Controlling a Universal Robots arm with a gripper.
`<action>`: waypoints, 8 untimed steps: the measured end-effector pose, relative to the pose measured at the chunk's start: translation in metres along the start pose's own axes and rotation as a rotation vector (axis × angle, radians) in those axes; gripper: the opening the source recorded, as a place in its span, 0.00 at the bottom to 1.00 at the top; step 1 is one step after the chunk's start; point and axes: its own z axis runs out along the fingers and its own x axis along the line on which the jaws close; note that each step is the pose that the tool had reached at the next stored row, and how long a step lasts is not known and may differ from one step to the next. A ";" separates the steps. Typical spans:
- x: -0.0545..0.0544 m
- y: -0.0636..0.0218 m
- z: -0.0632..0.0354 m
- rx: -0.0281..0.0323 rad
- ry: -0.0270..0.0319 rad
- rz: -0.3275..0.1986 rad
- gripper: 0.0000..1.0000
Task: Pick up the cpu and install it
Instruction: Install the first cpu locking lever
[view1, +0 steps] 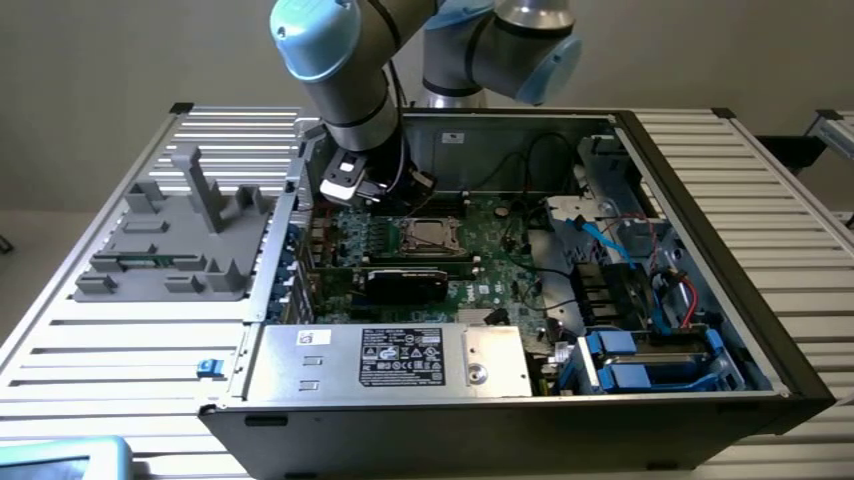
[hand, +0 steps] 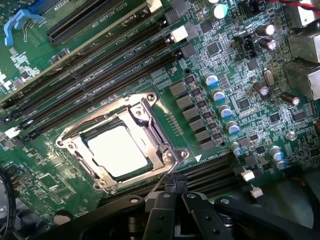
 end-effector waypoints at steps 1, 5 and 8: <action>0.000 0.0002 0.0005 -0.0010 0.0011 -0.001 0.11; -0.001 -0.0001 0.0016 -0.0019 0.0028 -0.001 0.11; -0.001 -0.0004 0.0017 -0.0018 0.0027 -0.001 0.11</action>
